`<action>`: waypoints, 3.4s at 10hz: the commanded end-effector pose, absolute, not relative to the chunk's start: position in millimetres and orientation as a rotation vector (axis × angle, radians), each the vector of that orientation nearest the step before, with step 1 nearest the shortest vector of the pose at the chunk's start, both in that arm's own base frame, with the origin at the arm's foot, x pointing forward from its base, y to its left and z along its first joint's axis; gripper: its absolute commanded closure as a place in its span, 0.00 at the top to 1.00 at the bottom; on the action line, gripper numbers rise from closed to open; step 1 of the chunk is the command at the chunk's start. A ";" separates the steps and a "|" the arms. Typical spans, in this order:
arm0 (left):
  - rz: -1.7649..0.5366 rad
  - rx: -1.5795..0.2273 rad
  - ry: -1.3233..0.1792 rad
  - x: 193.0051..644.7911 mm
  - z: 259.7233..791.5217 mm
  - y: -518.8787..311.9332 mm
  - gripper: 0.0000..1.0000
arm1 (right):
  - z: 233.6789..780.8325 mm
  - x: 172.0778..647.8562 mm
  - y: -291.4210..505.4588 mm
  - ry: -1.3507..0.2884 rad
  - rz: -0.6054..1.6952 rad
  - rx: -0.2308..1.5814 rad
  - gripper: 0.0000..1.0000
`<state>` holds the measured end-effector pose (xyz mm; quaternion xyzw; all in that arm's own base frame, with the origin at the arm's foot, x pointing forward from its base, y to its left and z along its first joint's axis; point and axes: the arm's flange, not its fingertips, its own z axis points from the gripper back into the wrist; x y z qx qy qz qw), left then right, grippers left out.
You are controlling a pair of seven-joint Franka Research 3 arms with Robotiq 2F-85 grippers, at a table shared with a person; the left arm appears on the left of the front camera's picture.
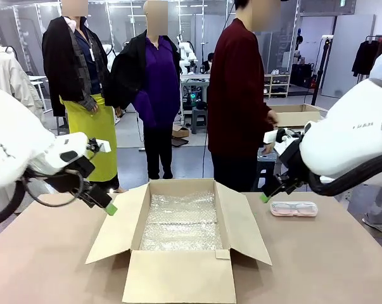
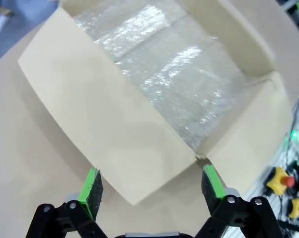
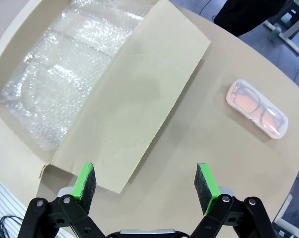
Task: Pack the glasses set securely to prepare it for shipping.
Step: Place the Glasses case inside the Package Box.
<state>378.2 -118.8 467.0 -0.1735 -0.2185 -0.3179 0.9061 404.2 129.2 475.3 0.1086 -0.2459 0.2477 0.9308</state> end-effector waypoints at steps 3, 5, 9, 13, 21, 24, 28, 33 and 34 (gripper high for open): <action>-0.929 -0.491 -0.497 335.4 502.8 -56.5 1.00 | 500.1 405.0 74.9 -0.539 0.552 0.150 1.00; -1.047 -0.473 -0.553 299.9 522.5 -42.6 1.00 | 500.1 421.5 55.2 -0.548 0.674 0.136 1.00; -1.084 -0.451 -0.628 262.9 530.6 -45.9 1.00 | 498.5 444.3 45.1 -0.567 0.799 0.109 1.00; -1.079 -0.424 -0.606 294.0 561.8 -40.6 1.00 | 500.0 438.1 43.7 -0.538 0.815 0.087 1.00; -1.079 -0.424 -0.606 294.0 561.8 -40.6 1.00 | 474.1 513.5 58.6 -0.301 1.390 -0.072 1.00; -1.079 -0.424 -0.606 294.0 561.8 -40.6 1.00 | 444.3 548.7 56.6 -0.227 1.461 -0.082 1.00; -1.079 -0.424 -0.606 294.0 561.8 -40.6 1.00 | 413.4 602.8 47.9 -0.102 1.410 -0.023 1.00; -1.079 -0.424 -0.606 294.0 561.8 -40.6 1.00 | 370.0 631.9 36.3 -0.057 1.406 -0.020 1.00; -1.079 -0.424 -0.606 294.0 561.8 -40.6 1.00 | 363.9 635.9 36.0 -0.057 1.417 0.001 1.00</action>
